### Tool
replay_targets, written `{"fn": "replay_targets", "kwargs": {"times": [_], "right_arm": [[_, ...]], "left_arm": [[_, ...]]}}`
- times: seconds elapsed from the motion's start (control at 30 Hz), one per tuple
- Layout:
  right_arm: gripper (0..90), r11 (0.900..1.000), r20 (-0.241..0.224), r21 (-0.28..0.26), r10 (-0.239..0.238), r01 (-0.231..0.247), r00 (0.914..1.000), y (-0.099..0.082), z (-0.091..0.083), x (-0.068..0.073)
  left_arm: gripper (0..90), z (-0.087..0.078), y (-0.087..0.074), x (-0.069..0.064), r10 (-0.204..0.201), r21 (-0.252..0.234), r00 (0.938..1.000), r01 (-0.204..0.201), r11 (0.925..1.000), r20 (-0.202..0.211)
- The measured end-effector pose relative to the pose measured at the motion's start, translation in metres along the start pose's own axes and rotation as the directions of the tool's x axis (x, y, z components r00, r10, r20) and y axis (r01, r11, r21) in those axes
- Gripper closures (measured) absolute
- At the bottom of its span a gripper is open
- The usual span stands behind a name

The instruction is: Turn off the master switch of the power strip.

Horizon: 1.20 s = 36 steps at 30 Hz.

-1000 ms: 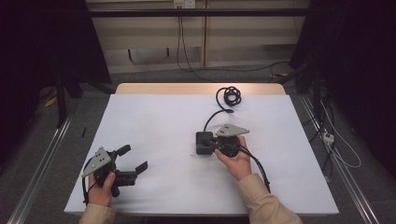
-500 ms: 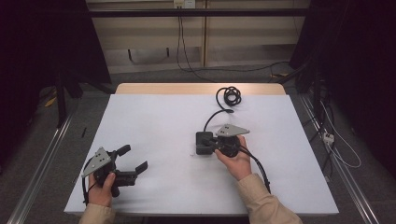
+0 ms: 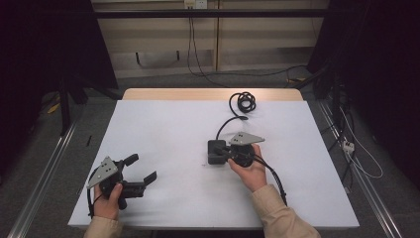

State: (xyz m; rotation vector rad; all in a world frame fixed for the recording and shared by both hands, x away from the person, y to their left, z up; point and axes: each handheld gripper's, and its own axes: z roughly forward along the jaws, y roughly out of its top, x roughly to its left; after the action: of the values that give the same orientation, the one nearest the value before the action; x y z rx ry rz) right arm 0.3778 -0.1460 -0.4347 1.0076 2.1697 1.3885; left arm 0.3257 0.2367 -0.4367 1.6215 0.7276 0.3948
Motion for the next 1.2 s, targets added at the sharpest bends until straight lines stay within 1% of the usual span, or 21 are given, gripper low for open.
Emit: {"fn": "replay_targets", "kwargs": {"times": [0.83,0.97,1.03,1.2], "right_arm": [[90.0,0.9999,-0.004,-0.004,0.009,-0.009,0.9999,-0.001,-0.0002,-0.0005],[90.0,1.0,-0.002,-0.004,0.0,0.0,1.0,-0.0009,-0.0004,0.0002],[90.0,1.0,-0.012,-0.001,0.004,-0.004,0.9999,-0.0005,-0.0004,0.0001],[90.0,1.0,-0.008,-0.001,-0.004,0.004,1.0,0.0,-0.0002,0.0008]], "left_arm": [[3.1,-0.0003,0.0003,-0.0001,-0.001,-0.002,1.0,0.001,1.0,-0.001],[3.1,-0.0001,0.0003,0.0,0.001,0.0,1.0,-0.001,1.0,0.0],[3.1,0.0003,0.0004,-0.0003,0.002,0.001,1.0,-0.002,1.0,0.0],[3.1,0.0005,0.0008,-0.0005,0.002,-0.002,1.0,-0.002,1.0,0.0]]}}
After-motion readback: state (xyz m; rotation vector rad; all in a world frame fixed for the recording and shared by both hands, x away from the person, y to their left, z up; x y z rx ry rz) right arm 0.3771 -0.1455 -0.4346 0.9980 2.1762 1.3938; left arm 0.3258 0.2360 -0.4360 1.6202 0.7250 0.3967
